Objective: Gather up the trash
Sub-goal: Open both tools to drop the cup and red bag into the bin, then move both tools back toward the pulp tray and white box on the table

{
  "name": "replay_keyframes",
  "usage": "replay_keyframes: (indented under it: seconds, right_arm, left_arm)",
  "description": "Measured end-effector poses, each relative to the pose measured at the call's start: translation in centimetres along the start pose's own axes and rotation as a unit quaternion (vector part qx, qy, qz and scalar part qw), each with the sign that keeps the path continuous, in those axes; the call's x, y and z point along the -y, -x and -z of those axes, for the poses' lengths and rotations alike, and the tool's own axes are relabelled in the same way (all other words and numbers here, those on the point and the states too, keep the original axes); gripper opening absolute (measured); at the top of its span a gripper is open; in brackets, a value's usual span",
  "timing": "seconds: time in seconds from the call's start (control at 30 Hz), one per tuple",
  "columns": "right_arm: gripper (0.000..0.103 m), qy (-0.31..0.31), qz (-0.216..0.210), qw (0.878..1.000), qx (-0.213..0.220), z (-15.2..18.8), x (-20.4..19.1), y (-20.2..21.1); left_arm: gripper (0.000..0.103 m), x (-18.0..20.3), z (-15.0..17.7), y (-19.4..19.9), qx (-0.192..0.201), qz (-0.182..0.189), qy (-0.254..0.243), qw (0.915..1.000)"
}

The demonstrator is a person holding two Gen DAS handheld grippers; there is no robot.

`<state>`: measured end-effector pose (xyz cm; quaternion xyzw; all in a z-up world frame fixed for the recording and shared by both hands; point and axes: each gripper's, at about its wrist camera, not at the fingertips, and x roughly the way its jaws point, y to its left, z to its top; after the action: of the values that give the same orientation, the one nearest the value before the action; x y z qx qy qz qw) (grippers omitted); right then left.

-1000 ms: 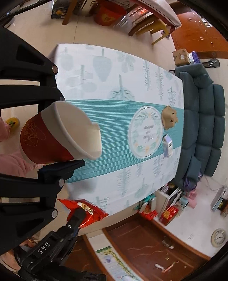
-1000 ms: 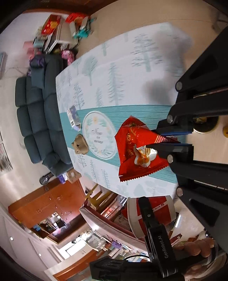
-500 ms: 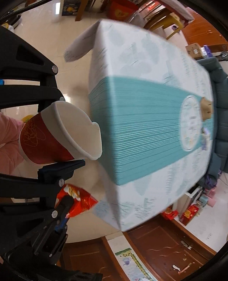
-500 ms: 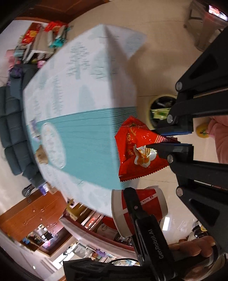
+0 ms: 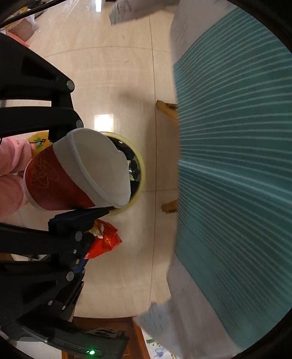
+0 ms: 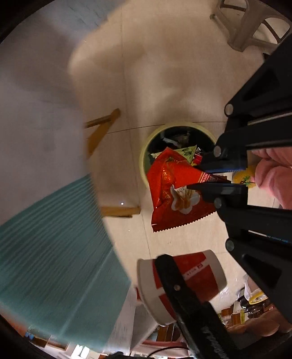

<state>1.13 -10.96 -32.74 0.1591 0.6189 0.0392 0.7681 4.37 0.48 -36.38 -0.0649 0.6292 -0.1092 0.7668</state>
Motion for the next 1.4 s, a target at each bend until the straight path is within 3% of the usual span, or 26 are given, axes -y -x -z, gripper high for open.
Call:
replay_keyframes:
  seconds: [0.17,0.3,0.33,0.47,0.6,0.7,0.77,0.97,1.17,1.4]
  right_arm:
    - [0.01,-0.005,-0.006,1.0,-0.017,0.2,1.9,-6.8]
    - [0.012,-0.006,-0.017,0.999,-0.041,-0.1,2.8,-10.8]
    - [0.016,-0.008,-0.019,0.999,-0.046,0.0,3.0,-11.5]
    - [0.047,-0.013,-0.023,0.999,-0.048,0.3,3.7,-12.9]
    - [0.049,-0.027,-0.026,0.998,-0.047,0.6,4.1,-13.0]
    - [0.055,-0.033,-0.022,0.998,-0.044,0.6,4.0,-12.6]
    - [0.064,-0.03,-0.015,0.999,-0.04,0.7,3.7,-12.1]
    - [0.064,-0.039,-0.004,0.999,-0.026,0.6,2.9,-9.6]
    - [0.064,-0.055,-0.007,0.998,-0.012,0.6,1.7,-4.9]
    - [0.064,-0.069,-0.017,0.997,0.018,-0.2,-0.6,3.9]
  left_arm:
    - [0.047,-1.1,0.4,-5.5,-0.001,-0.02,-0.013,0.9997]
    - [0.074,-2.1,0.9,-8.9,-0.01,-0.036,-0.015,0.9992]
    - [0.082,-2.2,0.7,-9.5,-0.011,-0.041,-0.013,0.999]
    - [0.088,-3.2,1.2,-10.7,-0.014,-0.054,-0.003,0.9985]
    - [0.091,-3.7,1.7,-10.5,-0.01,-0.06,0.0,0.9982]
    - [0.092,-3.4,2.0,-9.7,-0.005,-0.066,-0.006,0.9978]
    - [0.092,-3.3,1.9,-9.0,-0.003,-0.068,-0.008,0.9976]
    - [0.092,-2.8,1.8,-5.9,0.009,-0.076,-0.015,0.9969]
    - [0.092,-1.4,1.4,0.1,0.021,-0.076,-0.029,0.9965]
    - [0.092,0.8,0.2,9.4,0.043,-0.074,-0.044,0.9954]
